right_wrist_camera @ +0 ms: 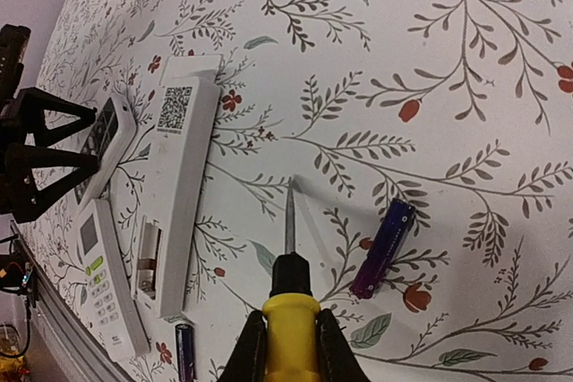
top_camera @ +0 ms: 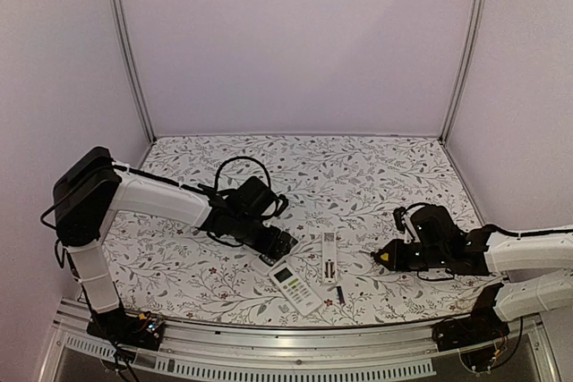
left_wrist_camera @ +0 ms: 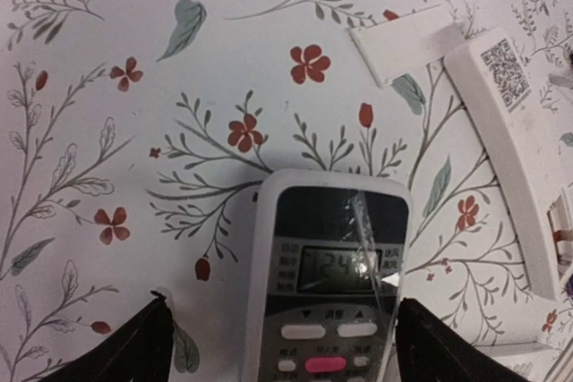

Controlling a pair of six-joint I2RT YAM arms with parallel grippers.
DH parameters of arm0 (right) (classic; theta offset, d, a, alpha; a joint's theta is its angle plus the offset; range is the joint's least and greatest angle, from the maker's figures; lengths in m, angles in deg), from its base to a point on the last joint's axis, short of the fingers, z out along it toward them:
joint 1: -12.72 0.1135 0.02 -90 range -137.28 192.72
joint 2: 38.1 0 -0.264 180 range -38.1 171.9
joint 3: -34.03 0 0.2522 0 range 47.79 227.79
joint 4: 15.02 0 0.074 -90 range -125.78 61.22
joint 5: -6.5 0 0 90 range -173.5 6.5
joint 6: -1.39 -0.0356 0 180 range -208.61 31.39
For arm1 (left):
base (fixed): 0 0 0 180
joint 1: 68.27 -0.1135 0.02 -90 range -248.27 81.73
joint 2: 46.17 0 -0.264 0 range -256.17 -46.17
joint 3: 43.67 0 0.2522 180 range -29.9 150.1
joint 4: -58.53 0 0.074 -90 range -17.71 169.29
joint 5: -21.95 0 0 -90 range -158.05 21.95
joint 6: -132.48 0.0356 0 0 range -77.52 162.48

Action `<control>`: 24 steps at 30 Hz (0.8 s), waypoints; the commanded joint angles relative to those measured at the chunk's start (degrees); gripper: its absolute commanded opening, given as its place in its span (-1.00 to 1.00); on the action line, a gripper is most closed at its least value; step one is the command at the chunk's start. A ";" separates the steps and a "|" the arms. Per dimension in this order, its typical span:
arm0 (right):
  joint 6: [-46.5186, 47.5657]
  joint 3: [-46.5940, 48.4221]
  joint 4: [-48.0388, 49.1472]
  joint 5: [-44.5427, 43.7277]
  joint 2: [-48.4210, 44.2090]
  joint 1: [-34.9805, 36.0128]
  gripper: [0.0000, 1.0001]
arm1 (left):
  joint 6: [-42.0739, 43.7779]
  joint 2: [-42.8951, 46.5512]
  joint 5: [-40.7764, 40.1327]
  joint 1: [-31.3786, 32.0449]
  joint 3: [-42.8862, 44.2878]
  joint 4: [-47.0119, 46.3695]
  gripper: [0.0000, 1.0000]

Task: Unload the batteries from the remote control

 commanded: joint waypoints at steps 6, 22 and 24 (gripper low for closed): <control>1.42 2.65 2.72 -4.04 5.39 1.87 -0.43 | 1.99 -4.89 -5.22 2.98 4.12 3.84 0.72; 2.50 4.72 0.24 -4.65 0.40 1.97 0.53 | -0.21 -3.38 -9.13 3.75 3.58 2.49 0.00; 2.97 5.18 1.14 -3.39 -1.02 2.09 0.60 | -1.27 -0.98 -9.58 3.28 3.09 1.24 -0.07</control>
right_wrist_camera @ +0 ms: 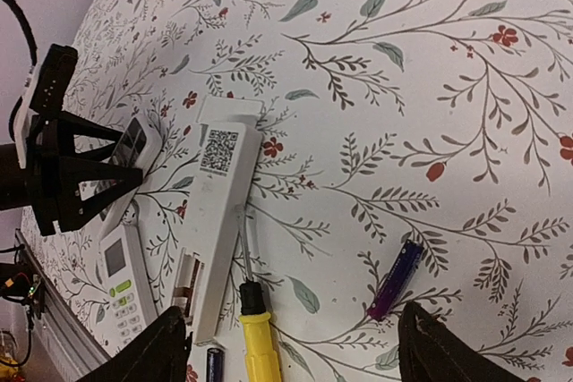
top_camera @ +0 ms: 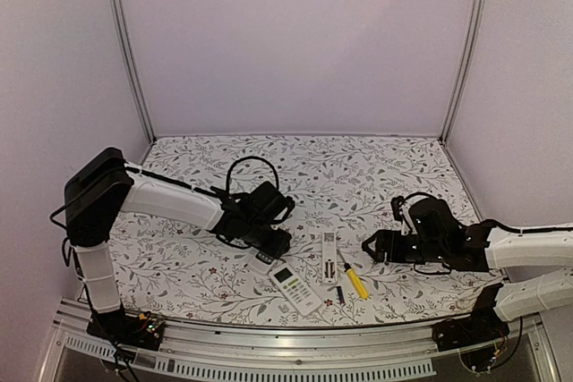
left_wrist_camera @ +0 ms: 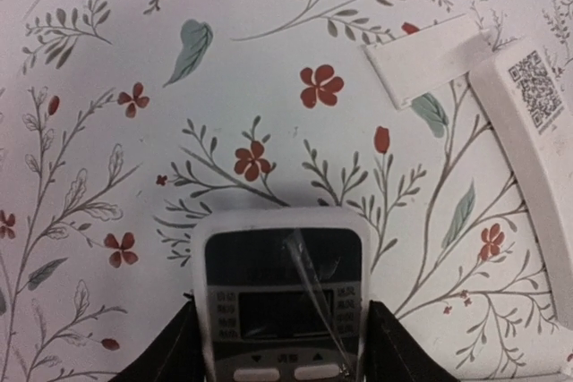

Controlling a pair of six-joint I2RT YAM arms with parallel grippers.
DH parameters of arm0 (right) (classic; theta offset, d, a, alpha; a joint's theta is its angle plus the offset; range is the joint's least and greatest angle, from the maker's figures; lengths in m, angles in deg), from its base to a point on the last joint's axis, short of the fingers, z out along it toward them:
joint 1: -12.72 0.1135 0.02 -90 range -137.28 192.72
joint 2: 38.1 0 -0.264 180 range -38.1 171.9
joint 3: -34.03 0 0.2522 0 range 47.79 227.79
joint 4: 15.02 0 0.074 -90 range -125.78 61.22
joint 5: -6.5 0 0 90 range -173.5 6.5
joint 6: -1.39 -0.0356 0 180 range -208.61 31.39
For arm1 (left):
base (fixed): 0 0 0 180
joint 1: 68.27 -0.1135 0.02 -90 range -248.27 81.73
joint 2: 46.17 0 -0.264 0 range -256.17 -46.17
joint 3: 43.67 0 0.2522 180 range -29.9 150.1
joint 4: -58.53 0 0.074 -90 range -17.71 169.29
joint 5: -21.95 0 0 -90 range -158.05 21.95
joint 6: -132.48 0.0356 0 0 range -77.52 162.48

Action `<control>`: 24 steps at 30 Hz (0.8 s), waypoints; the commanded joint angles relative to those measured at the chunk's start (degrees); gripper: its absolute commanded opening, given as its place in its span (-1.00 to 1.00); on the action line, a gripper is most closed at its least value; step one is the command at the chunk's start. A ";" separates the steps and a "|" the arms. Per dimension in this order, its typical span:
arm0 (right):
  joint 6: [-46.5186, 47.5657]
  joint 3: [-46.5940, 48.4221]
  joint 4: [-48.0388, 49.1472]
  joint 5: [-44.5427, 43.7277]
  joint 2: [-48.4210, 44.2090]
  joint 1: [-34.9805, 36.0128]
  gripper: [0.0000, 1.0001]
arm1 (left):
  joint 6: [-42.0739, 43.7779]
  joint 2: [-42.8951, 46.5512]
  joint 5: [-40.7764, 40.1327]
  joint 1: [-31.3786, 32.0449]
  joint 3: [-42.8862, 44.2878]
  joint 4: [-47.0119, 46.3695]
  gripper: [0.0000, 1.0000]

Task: Unload the batteries from the remote control

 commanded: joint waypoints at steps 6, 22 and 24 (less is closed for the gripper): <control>2.30 4.06 6.90 1.89 -6.33 2.72 0.75 | -7.04 13.97 2.13 -2.75 -4.86 -9.07 -0.23; 9.73 24.38 14.67 -5.16 17.54 18.89 0.77 | -30.31 28.58 11.91 -6.13 -19.54 -35.53 -0.30; 10.58 26.70 15.21 -4.30 20.90 19.52 0.77 | -31.75 28.96 12.31 -6.20 -20.89 -37.51 -0.30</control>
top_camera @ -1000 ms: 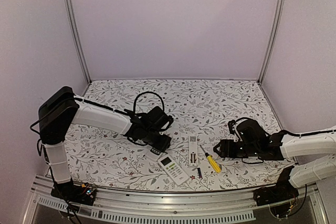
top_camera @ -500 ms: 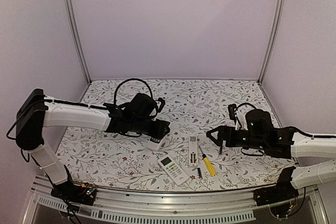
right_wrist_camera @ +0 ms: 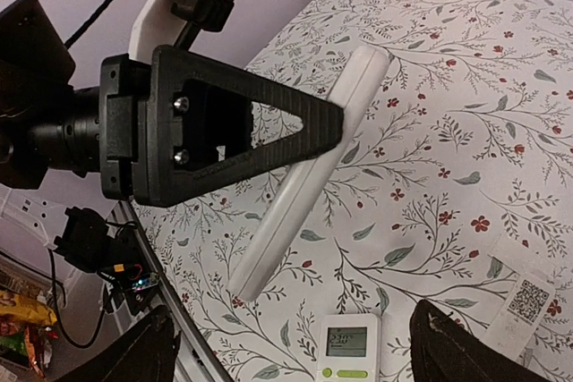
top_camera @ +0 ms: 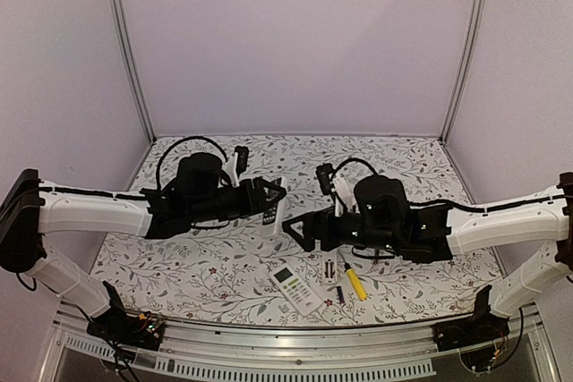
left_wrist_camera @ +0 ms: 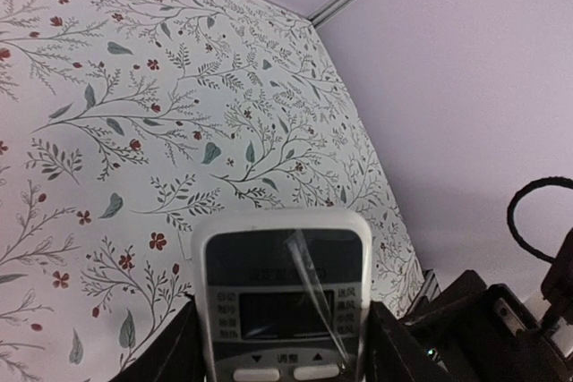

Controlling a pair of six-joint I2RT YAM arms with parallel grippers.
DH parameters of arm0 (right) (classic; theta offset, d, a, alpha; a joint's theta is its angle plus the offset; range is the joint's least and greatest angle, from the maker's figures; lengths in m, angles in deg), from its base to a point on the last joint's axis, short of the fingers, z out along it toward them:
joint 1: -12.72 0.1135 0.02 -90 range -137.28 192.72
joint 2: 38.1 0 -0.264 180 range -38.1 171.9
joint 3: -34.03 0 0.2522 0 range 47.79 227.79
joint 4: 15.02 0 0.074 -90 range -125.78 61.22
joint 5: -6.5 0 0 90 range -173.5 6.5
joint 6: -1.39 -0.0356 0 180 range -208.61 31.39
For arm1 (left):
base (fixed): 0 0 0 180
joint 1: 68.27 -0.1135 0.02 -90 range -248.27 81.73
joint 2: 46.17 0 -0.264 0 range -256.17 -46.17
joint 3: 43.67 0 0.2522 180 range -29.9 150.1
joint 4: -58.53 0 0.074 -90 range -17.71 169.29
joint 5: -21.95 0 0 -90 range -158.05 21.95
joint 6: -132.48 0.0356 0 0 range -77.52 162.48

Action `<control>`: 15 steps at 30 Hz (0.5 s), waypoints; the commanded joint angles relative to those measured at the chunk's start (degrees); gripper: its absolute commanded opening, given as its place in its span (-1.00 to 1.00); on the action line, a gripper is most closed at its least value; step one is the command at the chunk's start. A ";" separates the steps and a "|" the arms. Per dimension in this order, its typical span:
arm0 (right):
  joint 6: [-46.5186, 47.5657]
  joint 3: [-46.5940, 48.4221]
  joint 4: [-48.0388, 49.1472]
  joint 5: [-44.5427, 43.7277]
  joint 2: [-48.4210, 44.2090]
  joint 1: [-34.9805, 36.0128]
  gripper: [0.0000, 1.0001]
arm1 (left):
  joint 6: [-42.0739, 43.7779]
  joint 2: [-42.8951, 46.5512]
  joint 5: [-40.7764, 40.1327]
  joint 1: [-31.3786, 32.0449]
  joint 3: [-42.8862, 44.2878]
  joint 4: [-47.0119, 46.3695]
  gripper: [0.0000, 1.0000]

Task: Unload the batteries from the remote control

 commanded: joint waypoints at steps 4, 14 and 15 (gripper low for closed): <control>3.85 7.84 1.76 0.45 10.52 1.47 0.73 | -6.61 2.15 1.57 -0.72 -3.64 -9.17 -0.32; 4.49 12.47 1.75 1.69 17.68 3.31 0.28 | -8.00 2.89 -2.32 -0.66 -5.72 -11.17 -0.34; 4.54 12.39 1.99 1.58 17.74 3.43 0.19 | -8.09 2.87 -2.64 -0.73 -5.96 -11.36 -0.35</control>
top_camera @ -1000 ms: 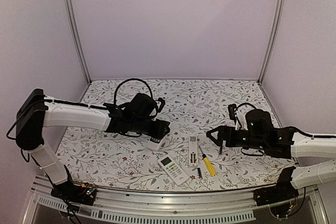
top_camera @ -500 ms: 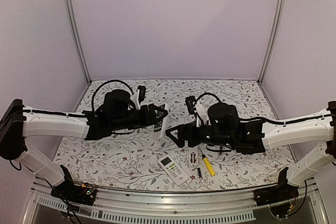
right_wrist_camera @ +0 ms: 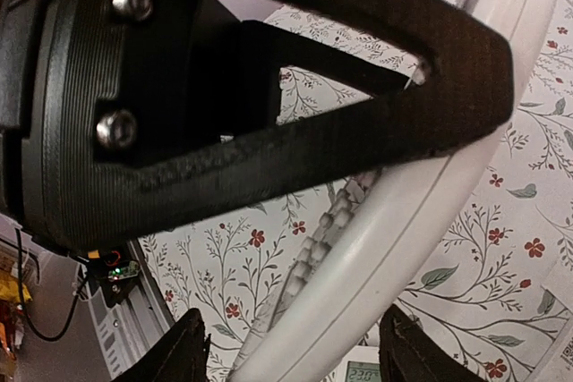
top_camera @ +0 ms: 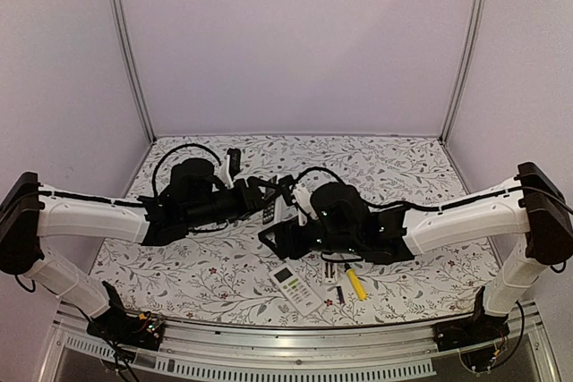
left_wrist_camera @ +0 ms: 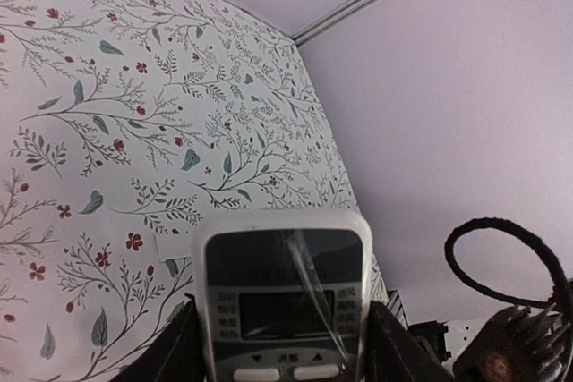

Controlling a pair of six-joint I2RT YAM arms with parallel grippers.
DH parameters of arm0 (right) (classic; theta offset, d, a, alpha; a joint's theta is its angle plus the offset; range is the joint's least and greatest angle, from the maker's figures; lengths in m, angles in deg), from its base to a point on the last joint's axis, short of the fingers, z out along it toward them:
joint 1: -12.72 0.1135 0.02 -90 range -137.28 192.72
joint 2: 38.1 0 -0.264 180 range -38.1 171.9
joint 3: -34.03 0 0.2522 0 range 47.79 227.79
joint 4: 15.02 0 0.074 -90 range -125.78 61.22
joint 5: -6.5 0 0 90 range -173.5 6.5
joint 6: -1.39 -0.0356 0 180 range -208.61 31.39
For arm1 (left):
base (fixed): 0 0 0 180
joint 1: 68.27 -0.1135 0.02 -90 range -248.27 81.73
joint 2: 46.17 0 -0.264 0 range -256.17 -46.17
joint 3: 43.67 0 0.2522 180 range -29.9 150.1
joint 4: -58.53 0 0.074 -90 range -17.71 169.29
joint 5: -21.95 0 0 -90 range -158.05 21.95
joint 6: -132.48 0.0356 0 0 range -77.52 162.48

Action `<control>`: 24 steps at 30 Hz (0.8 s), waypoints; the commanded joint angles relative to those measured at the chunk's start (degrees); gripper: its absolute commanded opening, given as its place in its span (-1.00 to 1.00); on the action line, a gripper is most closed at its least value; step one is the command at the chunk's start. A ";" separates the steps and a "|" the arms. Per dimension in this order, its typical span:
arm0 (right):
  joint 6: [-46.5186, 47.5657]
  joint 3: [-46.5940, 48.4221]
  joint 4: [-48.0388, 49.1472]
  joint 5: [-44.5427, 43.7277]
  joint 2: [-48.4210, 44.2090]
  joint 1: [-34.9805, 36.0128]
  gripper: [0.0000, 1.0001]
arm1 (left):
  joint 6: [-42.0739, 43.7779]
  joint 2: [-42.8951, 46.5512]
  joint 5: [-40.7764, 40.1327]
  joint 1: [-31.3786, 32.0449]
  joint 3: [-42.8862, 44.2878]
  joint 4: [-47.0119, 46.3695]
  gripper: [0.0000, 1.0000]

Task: Unload the batteries from the remote control

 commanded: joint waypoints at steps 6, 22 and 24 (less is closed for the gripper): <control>0.88 1.11 1.84 -0.67 1.70 1.03 -0.26 | -1.42 0.47 -2.62 -0.62 -1.78 -3.81 -0.36; 1.17 -0.25 2.99 -0.53 1.79 2.00 -0.67 | -1.06 0.07 -6.04 -1.54 -1.72 -3.63 -0.37; 1.18 -0.51 3.28 -0.71 1.58 2.08 -0.70 | -1.11 0.04 -6.03 -1.62 -1.82 -3.70 -0.37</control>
